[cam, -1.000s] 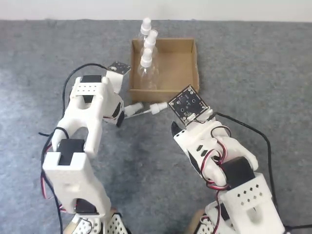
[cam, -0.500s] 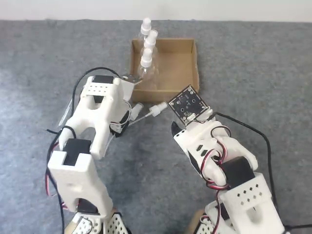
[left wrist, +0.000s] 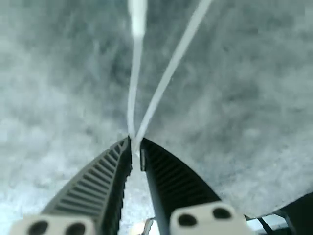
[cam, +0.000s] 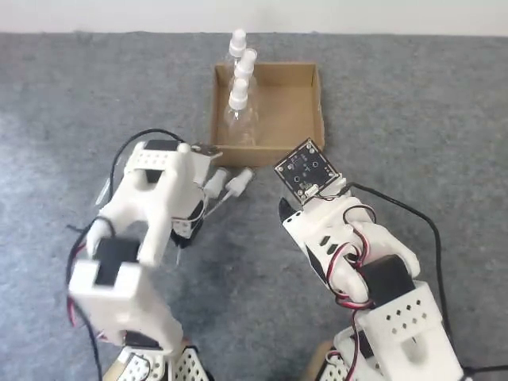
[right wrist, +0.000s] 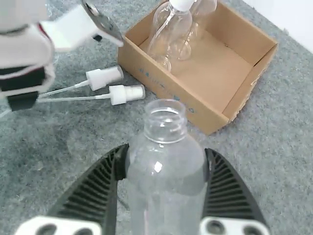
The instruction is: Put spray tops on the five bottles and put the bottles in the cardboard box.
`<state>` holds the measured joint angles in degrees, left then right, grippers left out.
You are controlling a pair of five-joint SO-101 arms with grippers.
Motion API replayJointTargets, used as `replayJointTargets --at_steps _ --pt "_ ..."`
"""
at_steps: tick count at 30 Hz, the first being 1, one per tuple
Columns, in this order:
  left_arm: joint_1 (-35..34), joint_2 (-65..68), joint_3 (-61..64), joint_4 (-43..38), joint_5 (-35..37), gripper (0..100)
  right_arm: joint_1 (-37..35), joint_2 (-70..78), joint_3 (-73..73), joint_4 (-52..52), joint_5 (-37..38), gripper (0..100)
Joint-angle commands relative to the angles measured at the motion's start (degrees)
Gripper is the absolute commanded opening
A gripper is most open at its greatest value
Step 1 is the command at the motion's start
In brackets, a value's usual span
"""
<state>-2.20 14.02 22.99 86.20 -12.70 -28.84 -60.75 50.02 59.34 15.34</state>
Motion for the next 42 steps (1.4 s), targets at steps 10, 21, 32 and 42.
replayJointTargets --at_steps 10,21,32,42 --pt "-4.8 -38.8 17.7 -0.4 -4.9 3 0.7 -1.1 -0.8 -1.2 0.1 11.5" --pt "-7.3 -46.2 18.1 -4.6 -7.2 15 4.4 -1.5 -0.8 -1.6 -0.4 11.5" --pt "4.6 -45.8 18.5 -12.2 1.2 16 7.5 -1.1 -0.8 -3.6 -3.5 11.5" --pt "10.2 -28.4 19.4 -23.3 1.7 15 7.3 -1.1 -0.6 -3.6 -3.4 11.5"
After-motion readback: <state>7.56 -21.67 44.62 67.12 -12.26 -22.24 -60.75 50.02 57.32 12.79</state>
